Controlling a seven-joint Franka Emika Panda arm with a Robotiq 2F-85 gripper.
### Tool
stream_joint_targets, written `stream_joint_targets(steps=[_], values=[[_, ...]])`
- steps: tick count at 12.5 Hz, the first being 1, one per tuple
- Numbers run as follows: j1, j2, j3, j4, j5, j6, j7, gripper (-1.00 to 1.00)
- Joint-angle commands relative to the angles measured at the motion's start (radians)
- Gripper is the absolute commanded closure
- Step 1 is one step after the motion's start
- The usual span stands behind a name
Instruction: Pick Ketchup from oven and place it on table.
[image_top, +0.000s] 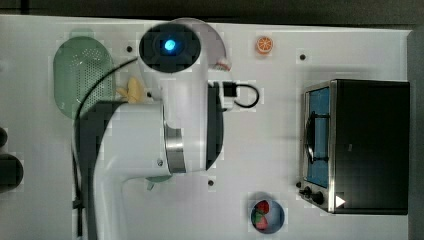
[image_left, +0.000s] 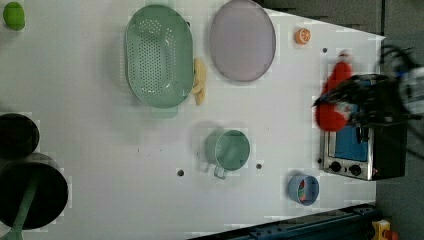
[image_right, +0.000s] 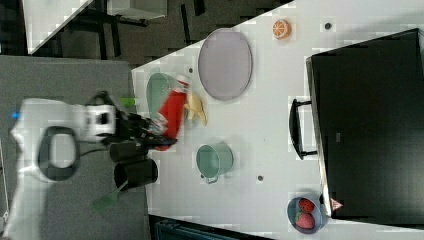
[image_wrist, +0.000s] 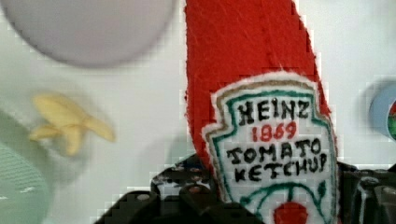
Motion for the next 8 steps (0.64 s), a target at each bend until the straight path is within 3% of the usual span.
stream_joint_targets(steps=[1, 4, 8], values=[[-0.071, -0.011, -0.074, -0.146, -0.014, 0.181, 0.002, -0.29], [-0.073, 0.034, -0.081, -0.279, -0.014, 0.349, 0.002, -0.29], [-0.073, 0.148, -0.084, -0.372, -0.013, 0.599, 0.004, -0.29]])
